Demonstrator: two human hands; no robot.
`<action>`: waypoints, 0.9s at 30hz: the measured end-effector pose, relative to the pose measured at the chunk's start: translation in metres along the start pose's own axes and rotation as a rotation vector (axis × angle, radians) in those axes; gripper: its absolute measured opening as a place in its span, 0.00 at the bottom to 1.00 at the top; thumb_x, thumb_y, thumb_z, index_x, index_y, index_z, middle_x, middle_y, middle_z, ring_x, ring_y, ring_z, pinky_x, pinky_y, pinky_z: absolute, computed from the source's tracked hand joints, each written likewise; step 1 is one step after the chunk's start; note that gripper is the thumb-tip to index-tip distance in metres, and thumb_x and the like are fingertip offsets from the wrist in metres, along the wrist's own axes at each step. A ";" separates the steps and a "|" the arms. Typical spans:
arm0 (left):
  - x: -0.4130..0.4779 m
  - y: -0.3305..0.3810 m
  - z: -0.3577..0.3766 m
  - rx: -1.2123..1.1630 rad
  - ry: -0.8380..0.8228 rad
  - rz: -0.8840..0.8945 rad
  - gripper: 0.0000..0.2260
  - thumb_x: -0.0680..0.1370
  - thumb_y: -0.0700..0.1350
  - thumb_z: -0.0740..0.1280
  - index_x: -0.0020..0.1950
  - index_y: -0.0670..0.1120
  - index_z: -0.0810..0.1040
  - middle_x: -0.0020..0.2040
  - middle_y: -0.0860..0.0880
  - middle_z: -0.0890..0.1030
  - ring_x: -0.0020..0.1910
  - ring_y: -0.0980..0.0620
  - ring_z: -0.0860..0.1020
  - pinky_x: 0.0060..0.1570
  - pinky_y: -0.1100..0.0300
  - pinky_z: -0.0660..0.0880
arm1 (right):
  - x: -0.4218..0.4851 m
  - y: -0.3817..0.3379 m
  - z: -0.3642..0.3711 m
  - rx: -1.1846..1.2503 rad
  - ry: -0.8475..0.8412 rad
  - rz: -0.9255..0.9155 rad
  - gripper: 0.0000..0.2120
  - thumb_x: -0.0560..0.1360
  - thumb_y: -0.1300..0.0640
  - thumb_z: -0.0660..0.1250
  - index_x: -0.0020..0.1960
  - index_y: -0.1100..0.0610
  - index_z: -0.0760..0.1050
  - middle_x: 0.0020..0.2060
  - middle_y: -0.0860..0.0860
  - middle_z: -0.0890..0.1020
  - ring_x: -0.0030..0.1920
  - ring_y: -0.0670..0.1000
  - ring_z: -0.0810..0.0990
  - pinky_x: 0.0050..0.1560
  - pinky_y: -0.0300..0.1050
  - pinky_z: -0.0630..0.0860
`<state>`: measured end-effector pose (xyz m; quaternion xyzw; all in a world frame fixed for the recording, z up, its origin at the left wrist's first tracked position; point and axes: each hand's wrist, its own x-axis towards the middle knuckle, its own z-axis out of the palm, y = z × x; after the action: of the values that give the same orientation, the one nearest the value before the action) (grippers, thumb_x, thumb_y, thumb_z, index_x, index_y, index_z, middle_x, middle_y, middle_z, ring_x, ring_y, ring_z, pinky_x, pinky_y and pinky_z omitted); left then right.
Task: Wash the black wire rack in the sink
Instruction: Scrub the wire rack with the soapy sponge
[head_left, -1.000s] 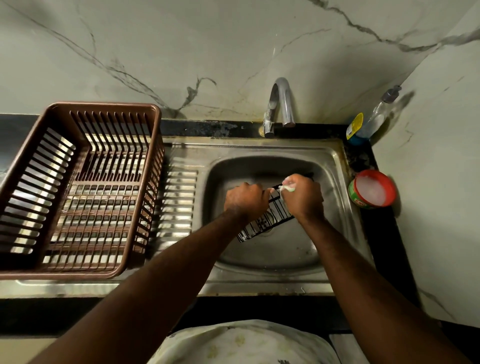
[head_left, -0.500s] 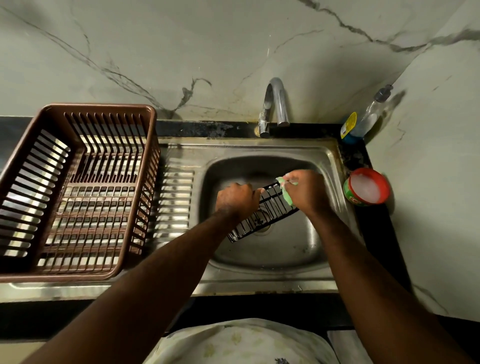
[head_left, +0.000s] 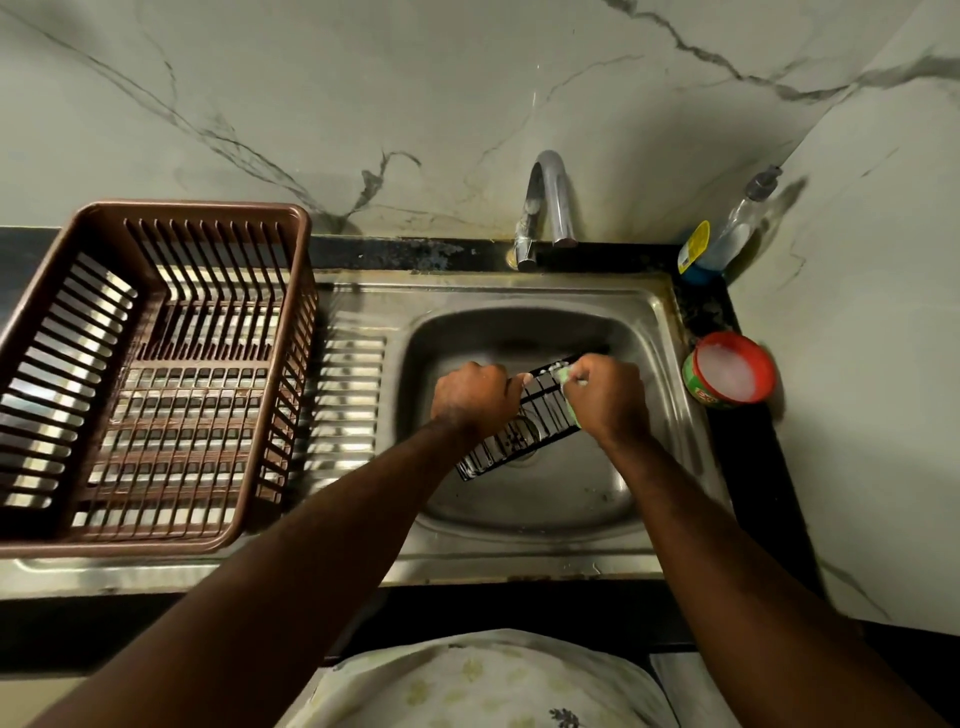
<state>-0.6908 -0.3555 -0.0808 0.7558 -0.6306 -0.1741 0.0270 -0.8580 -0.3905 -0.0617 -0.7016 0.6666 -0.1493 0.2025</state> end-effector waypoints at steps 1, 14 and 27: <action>-0.001 0.003 0.000 0.014 0.005 0.020 0.23 0.84 0.63 0.51 0.44 0.49 0.77 0.39 0.49 0.78 0.38 0.49 0.77 0.42 0.55 0.74 | 0.004 -0.003 0.000 -0.002 0.015 -0.004 0.04 0.75 0.59 0.70 0.41 0.56 0.81 0.37 0.53 0.84 0.39 0.56 0.83 0.35 0.40 0.73; 0.005 -0.008 0.000 -0.046 0.016 -0.053 0.24 0.83 0.65 0.52 0.39 0.49 0.74 0.38 0.49 0.79 0.37 0.50 0.78 0.44 0.52 0.81 | -0.022 0.006 -0.002 -0.016 0.030 -0.049 0.05 0.76 0.61 0.70 0.41 0.57 0.81 0.37 0.53 0.84 0.35 0.50 0.79 0.29 0.33 0.61; -0.004 -0.008 0.003 0.001 -0.014 -0.034 0.26 0.84 0.65 0.50 0.46 0.49 0.78 0.38 0.49 0.78 0.37 0.51 0.77 0.44 0.54 0.77 | -0.024 0.019 -0.007 0.007 -0.076 -0.055 0.02 0.73 0.59 0.75 0.46 0.55 0.83 0.42 0.51 0.86 0.41 0.49 0.84 0.39 0.39 0.77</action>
<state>-0.6847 -0.3499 -0.0844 0.7651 -0.6182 -0.1793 0.0193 -0.8791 -0.3676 -0.0632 -0.7242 0.6384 -0.1301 0.2259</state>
